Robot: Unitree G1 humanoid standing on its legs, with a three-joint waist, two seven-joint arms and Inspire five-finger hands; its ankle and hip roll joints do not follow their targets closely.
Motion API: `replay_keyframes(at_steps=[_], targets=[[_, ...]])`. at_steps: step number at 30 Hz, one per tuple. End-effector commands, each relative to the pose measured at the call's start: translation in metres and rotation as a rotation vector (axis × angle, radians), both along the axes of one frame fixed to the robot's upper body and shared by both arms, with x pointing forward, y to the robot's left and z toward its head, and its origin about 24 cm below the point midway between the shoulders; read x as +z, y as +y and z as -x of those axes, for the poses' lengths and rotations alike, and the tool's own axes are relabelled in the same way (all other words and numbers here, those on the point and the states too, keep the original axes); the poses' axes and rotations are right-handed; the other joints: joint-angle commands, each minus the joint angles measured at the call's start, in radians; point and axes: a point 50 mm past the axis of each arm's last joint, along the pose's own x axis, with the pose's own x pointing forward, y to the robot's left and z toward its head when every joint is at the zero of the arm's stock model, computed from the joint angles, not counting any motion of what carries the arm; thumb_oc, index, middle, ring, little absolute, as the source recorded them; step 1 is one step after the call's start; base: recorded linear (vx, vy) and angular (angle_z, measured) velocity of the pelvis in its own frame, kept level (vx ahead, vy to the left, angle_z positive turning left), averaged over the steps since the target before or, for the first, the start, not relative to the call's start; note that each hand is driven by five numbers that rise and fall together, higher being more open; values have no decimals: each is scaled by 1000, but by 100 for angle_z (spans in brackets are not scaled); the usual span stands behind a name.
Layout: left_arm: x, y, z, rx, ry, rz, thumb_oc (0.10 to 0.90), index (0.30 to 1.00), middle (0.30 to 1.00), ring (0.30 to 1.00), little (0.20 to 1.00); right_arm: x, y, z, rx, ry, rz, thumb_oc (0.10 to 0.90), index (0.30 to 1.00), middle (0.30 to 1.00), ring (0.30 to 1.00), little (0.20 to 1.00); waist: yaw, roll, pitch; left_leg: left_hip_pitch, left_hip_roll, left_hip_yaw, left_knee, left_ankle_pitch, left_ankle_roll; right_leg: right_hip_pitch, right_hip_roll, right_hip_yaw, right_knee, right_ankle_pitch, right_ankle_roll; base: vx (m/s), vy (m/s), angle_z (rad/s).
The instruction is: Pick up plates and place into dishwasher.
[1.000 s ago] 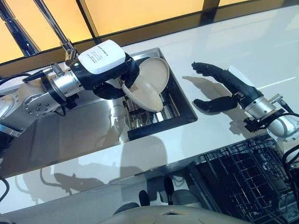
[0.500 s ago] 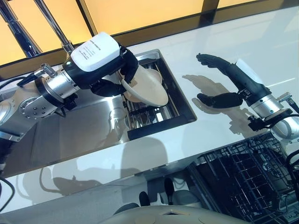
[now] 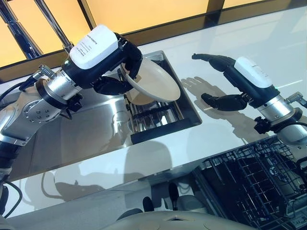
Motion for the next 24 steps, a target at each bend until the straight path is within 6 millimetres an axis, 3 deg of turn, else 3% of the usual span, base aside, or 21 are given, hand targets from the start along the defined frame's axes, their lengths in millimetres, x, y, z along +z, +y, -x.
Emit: replay_keyframes(at_steps=[1,13,24], targets=[[51,11,7,-38,-194,279,100,300,300,300,200,43,11,14,111,-236,-41,800,900,900,900,900,0,-29,-150,-6,-20,4,7,-66,-6,11,-27,-30,93,-120,136,0,0,0],[62,2,0,-104,-180,403,100,300,300,300,200,43,24,15,146,-333,21,800,900,900,900,900,-16,-28,-158,-3,-20,14,8,-69,-2,3,-25,-16,102,-121,138,0,0,0],[57,-8,-12,-147,-118,464,100,300,300,300,200,50,39,13,239,-370,-49,800,900,900,900,900,-19,-27,-163,0,-18,22,9,-71,-3,5,-23,-10,100,-117,139,0,-1,0]])
